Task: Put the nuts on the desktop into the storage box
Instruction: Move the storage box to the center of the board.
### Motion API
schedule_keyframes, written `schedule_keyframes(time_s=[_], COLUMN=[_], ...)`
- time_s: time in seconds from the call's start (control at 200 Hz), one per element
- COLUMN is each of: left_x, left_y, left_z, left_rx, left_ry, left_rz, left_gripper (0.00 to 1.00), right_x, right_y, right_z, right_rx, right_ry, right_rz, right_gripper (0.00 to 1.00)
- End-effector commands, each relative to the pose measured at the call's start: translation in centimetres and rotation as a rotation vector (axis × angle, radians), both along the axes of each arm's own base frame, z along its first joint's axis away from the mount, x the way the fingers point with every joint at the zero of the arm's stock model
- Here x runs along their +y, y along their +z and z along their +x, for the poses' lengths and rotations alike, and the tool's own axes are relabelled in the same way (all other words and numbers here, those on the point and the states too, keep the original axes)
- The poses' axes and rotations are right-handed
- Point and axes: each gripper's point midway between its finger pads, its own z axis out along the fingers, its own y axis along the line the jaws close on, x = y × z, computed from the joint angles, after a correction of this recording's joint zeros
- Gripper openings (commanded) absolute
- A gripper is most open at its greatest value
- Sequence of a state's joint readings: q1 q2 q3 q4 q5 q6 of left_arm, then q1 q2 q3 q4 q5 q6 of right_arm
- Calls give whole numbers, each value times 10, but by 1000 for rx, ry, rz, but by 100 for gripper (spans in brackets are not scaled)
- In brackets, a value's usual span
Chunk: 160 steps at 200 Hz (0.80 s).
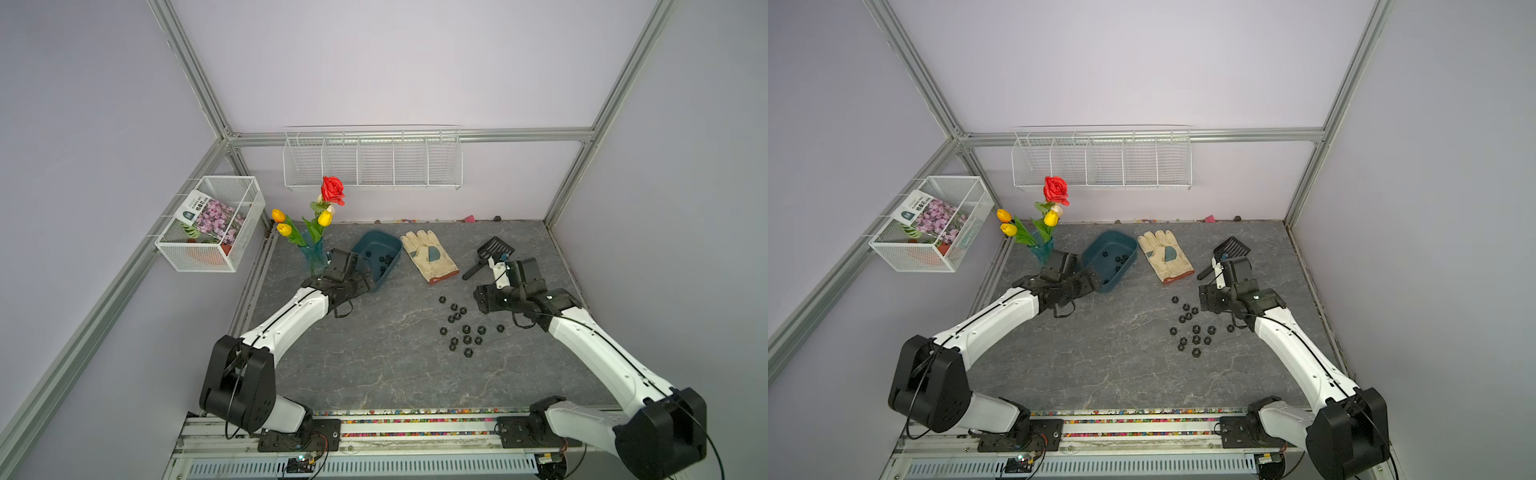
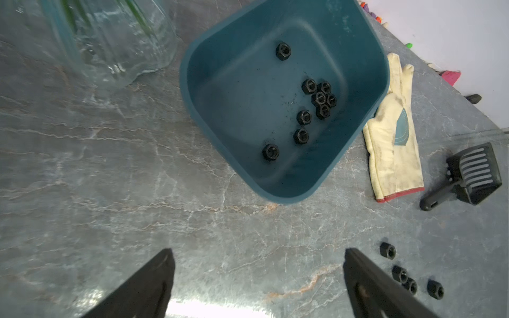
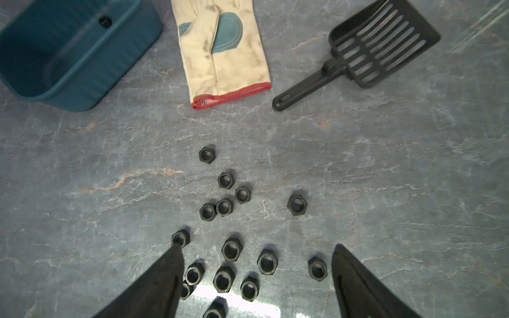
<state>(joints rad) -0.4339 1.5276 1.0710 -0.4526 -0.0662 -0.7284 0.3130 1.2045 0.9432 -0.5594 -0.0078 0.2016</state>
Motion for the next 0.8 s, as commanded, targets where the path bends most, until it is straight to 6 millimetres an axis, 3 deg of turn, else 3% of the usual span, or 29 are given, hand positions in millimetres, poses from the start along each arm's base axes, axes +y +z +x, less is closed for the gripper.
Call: schedule_keyframes(time_s=[0.0,0.22,0.425,0.71,0.795], left_x=[0,5,5,6,6], left_y=[-10,-37,-55,-81,-82], left_z=[15,40,57,59,58], left_rx=[40,114,160,221,228], left_ry=[55,153,188,204,206], left_rz=[24,107,150,159,156], left_gripper=[96,93,82,56,39], right_x=[8,16,26,36,38], right_y=[-19,-29,-35,-47,-48], right_z=[-7,-1,6,10,10], right_rx=[75,91,102,137,138], right_ry=[44,107,152,195,205], right_rz=[9,3,21,40,49], right_gripper=[86,85,83,78,78])
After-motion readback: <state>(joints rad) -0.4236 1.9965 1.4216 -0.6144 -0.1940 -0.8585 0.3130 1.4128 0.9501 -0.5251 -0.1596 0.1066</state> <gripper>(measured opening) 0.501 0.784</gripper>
